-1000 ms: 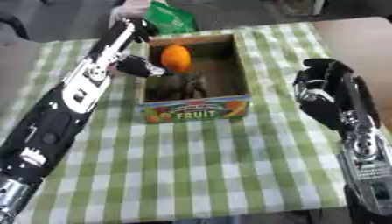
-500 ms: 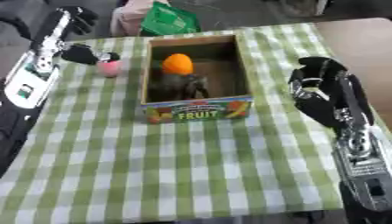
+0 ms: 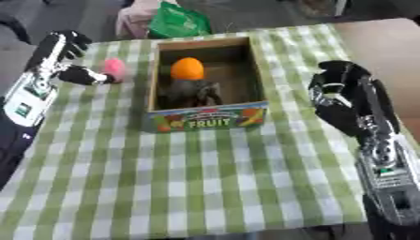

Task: Pick up objects on the table and place them in the box.

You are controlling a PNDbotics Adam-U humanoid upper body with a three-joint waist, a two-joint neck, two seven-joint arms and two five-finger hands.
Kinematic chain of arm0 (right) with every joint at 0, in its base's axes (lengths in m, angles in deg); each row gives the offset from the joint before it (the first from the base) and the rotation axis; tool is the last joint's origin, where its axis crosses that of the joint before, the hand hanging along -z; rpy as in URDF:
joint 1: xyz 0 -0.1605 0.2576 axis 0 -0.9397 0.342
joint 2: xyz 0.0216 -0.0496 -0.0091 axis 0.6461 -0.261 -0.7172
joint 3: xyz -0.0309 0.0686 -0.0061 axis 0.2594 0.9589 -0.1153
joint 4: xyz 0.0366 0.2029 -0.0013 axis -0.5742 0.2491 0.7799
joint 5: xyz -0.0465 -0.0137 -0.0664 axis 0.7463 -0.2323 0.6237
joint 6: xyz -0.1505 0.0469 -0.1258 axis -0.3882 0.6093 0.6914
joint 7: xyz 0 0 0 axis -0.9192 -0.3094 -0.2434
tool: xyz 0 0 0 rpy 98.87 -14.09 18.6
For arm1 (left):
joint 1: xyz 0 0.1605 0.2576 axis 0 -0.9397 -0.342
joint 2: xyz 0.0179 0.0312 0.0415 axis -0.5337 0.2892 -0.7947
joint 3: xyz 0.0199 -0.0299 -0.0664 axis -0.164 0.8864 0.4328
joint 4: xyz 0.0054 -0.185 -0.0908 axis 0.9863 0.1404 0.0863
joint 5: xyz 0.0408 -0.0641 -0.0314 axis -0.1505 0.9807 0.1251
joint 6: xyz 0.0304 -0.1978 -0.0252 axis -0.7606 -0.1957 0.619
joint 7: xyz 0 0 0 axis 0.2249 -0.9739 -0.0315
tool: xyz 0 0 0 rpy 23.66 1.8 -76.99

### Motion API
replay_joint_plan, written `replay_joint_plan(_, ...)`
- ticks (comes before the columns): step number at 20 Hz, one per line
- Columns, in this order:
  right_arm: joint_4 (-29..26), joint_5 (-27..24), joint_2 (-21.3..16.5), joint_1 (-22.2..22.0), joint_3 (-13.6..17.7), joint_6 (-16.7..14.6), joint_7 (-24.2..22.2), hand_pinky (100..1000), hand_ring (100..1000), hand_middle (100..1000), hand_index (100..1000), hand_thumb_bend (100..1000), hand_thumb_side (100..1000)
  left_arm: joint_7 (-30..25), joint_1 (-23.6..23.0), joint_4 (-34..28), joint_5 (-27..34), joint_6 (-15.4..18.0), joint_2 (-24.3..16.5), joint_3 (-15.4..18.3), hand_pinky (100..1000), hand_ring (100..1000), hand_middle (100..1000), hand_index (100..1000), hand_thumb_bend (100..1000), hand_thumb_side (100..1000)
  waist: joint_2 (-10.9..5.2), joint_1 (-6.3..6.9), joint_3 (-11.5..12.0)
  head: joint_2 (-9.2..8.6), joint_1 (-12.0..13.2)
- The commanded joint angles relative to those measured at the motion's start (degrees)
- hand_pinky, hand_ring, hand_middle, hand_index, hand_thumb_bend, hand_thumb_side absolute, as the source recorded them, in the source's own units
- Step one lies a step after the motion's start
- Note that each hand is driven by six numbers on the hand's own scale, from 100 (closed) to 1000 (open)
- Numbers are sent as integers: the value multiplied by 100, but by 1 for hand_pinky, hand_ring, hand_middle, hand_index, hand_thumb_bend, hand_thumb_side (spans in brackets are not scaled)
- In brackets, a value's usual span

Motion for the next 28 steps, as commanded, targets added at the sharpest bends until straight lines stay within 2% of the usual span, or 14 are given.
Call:
replay_joint_plan(1,-44,-34,-104,73,-7,-19,-9,640,660,559,723,100,173,136,157,207,-165,29,-31,93,672,619,589,722,799,130,-55,-22,-45,-37,5)
replay_joint_plan(7,-34,-47,-116,90,-18,-23,-23,640,660,559,724,100,173,245,192,443,-276,105,43,130,667,612,585,720,786,129,-7,-27,-165,-43,2)
replay_joint_plan(9,-32,-51,-119,94,-16,-24,-22,640,660,559,723,100,174,278,191,495,-258,100,59,150,653,587,557,699,732,131,5,-30,-204,-54,-1)
replay_joint_plan(12,-27,-56,-124,91,-12,-23,-18,640,660,559,723,100,174,402,191,546,-222,60,69,174,633,548,513,662,611,135,13,-32,-235,-60,-3)
replay_joint_plan(14,-27,-58,-122,90,-10,-23,-14,640,660,559,723,100,174,523,190,559,-206,14,70,181,617,515,479,627,463,135,14,-31,-239,-60,-3)
replay_joint_plan(15,-27,-58,-120,91,-9,-23,-13,640,660,559,723,100,174,601,190,556,-195,-14,69,189,599,480,442,587,324,135,15,-31,-239,-59,-6)
replay_joint_plan(16,-28,-57,-119,93,-10,-23,-14,640,660,559,723,100,174,686,189,550,-174,-40,70,196,594,471,432,576,295,135,15,-32,-238,-59,-8)
replay_joint_plan(17,-27,-57,-119,92,-9,-22,-14,640,660,559,723,100,174,776,191,534,-140,-61,65,206,576,443,397,544,214,141,13,-32,-234,-55,-7)
replay_joint_plan(21,-20,-56,-120,80,-4,-19,-8,640,660,559,724,100,175,1161,199,419,88,-100,40,221,545,395,346,493,144,141,-2,-35,-219,-45,-5)
replay_joint_plan(23,-22,-58,-113,78,-5,-20,-8,640,660,559,724,100,176,1334,206,377,208,-107,28,211,541,390,341,487,136,140,-11,-34,-214,-46,-9)
replay_joint_plan(25,-23,-58,-113,77,-6,-19,-10,640,660,560,724,100,176,1417,213,361,298,-104,13,175,554,417,369,516,234,132,-16,-33,-209,-51,-11)
replay_joint_plan(28,-23,-58,-114,76,-12,-20,-16,640,660,560,724,100,177,1258,231,425,201,-123,-16,99,627,560,526,685,560,131,-16,-28,-206,-51,-8)
